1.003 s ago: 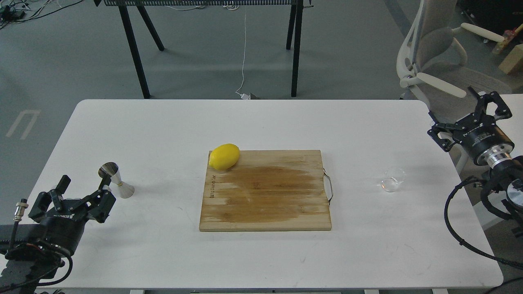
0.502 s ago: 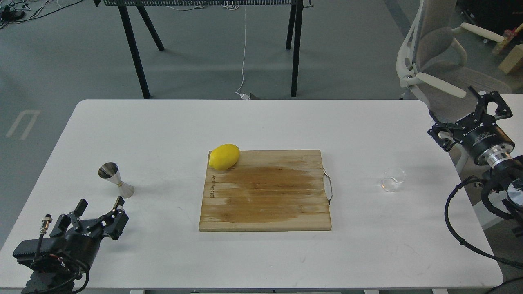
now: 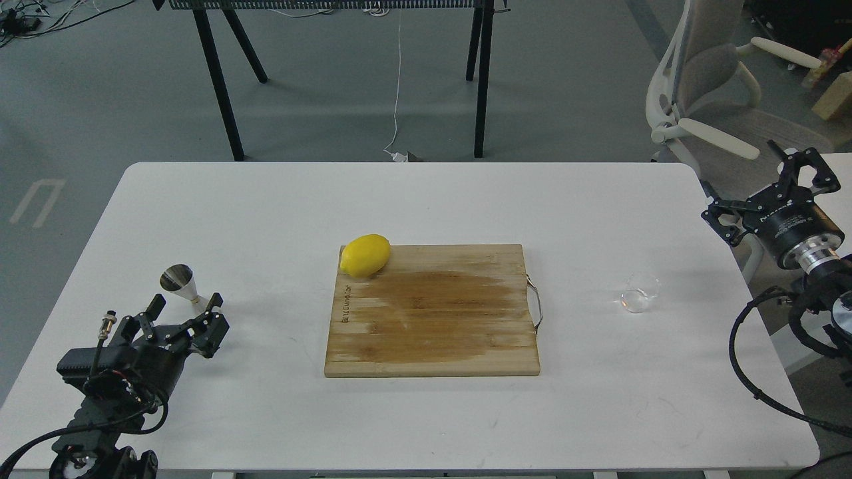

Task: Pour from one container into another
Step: 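Reach the left gripper to the steel jigger and close on it, then lift the steel jigger with the left gripper up off the table, then carry the jigger over the cutting board and lower it, then set the jigger upright on the board beside the lemon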

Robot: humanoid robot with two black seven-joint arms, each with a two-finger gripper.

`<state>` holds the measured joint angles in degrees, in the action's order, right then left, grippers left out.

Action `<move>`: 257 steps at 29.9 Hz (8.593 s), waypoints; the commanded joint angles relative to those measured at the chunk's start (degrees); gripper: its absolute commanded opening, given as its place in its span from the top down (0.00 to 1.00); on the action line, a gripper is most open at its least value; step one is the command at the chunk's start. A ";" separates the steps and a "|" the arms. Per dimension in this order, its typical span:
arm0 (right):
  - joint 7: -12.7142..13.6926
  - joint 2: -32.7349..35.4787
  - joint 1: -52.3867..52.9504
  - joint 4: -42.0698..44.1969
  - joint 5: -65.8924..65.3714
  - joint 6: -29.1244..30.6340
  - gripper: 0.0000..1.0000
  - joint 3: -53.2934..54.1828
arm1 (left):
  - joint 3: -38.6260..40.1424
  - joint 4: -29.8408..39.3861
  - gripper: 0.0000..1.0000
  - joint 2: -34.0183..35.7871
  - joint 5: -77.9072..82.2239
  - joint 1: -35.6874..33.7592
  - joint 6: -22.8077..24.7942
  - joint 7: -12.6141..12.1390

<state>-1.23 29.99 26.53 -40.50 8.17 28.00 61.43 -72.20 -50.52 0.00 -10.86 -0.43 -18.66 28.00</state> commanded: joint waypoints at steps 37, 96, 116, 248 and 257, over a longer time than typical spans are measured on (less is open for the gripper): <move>0.00 0.33 -1.22 -0.10 0.09 0.00 0.00 0.01 | 11.46 19.41 0.97 0.00 10.95 -13.98 -9.34 0.00; 0.00 -0.98 -0.25 5.17 -0.35 0.00 0.00 -2.98 | -19.72 3.32 0.91 0.00 -12.60 -39.57 33.02 0.00; 0.00 -0.98 0.01 5.17 -0.35 0.00 0.00 -3.16 | -52.60 -13.20 0.92 0.00 -13.57 -25.68 9.35 0.00; -0.09 -2.74 -0.51 4.64 -0.35 0.00 0.00 -2.89 | -52.80 -0.90 0.14 0.00 -13.05 -14.16 -5.16 0.00; -0.09 -2.74 -0.51 4.64 -0.35 0.00 0.00 -2.89 | -52.80 -2.83 0.13 0.00 -13.04 -14.07 -4.90 0.00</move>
<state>-1.32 27.25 26.01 -35.86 7.82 28.00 58.54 -125.00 -52.71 0.00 -23.91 -14.44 -23.75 28.00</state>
